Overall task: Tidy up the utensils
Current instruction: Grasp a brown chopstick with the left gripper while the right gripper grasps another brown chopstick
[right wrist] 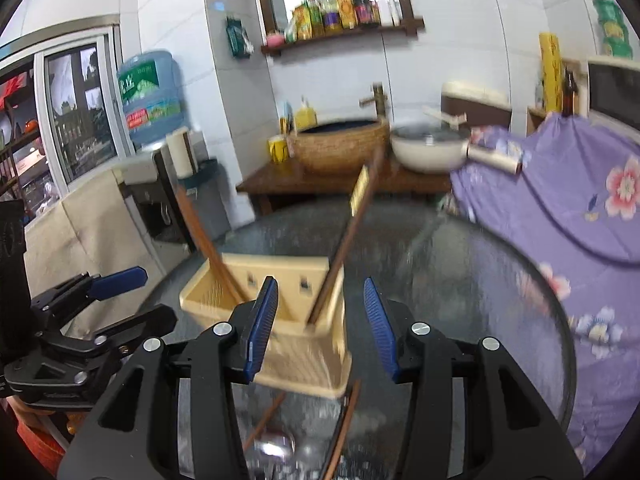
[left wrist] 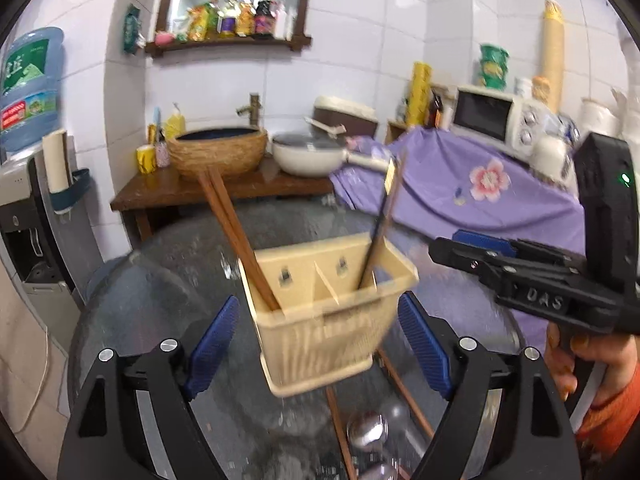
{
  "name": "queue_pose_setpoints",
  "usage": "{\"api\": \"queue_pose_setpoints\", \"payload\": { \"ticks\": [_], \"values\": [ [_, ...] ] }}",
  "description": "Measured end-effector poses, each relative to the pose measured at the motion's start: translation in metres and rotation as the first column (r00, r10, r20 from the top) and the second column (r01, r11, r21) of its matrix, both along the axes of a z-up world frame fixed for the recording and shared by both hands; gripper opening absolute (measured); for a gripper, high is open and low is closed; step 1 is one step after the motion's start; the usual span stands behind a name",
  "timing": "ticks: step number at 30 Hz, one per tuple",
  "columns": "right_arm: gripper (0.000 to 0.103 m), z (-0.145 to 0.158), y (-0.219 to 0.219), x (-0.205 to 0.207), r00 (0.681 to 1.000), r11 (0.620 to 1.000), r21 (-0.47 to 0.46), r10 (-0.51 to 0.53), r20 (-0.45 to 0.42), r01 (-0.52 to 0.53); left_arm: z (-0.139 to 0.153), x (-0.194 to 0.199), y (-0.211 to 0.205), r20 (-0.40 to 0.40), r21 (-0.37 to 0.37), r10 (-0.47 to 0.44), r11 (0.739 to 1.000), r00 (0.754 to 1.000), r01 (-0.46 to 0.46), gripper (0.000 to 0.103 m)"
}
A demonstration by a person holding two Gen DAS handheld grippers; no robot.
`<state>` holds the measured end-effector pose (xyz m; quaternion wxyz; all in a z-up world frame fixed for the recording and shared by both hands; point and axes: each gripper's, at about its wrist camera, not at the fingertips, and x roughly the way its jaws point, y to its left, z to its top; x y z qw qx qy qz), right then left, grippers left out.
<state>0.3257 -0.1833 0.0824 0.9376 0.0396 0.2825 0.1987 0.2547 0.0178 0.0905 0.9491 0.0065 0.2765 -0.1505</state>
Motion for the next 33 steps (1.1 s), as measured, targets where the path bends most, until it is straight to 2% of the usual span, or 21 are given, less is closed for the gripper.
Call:
{"api": "queue_pose_setpoints", "payload": {
  "ticks": [3, 6, 8, 13, 16, 20, 24, 29, 33],
  "values": [
    [0.046, -0.023, 0.000, -0.010, 1.000, 0.999, -0.051, -0.004, -0.031, 0.002, -0.022, -0.006, 0.000, -0.045, 0.028, -0.006, 1.000, 0.999, 0.007, 0.079],
    [0.046, -0.049, 0.002, -0.019, 0.997, 0.996, -0.095, -0.007, -0.076, 0.000, -0.052, -0.007, 0.004, -0.129, 0.033, 0.000, 0.999, 0.992, 0.004, 0.070],
    [0.046, -0.067, 0.001, -0.023, 0.992, 0.996, -0.084, -0.002, -0.126, -0.009, -0.068, -0.006, 0.006, -0.187, 0.027, 0.000, 1.000, 0.982, 0.005, 0.058],
    [0.046, -0.101, -0.001, -0.035, 0.978, 0.997, -0.073, -0.006, -0.208, -0.010, -0.097, -0.015, 0.003, -0.256, 0.035, -0.032, 0.998, 0.966, 0.042, 0.052],
    [0.046, -0.116, 0.000, -0.043, 0.973, 0.997, -0.070, -0.002, -0.231, -0.015, -0.110, -0.016, 0.003, -0.294, 0.036, -0.037, 0.998, 0.955, 0.050, 0.046],
    [0.045, -0.129, -0.001, -0.044, 0.966, 0.995, -0.095, -0.030, -0.256, 0.006, -0.119, -0.012, 0.006, -0.330, 0.009, -0.038, 0.999, 0.943, 0.043, 0.041],
    [0.043, -0.139, -0.002, -0.044, 0.959, 0.992, -0.125, -0.053, -0.277, 0.019, -0.118, -0.018, -0.001, -0.321, 0.025, -0.050, 0.998, 0.946, 0.061, 0.040],
    [0.043, -0.143, 0.000, -0.046, 0.958, 0.992, -0.129, -0.049, -0.283, 0.012, -0.116, -0.031, -0.016, -0.319, 0.030, -0.144, 0.986, 0.937, 0.162, 0.041],
    [0.043, -0.144, 0.000, -0.045, 0.956, 0.992, -0.124, -0.053, -0.289, 0.017, -0.118, -0.035, -0.021, -0.332, 0.037, -0.174, 0.980, 0.927, 0.197, 0.041]
  ]
}}
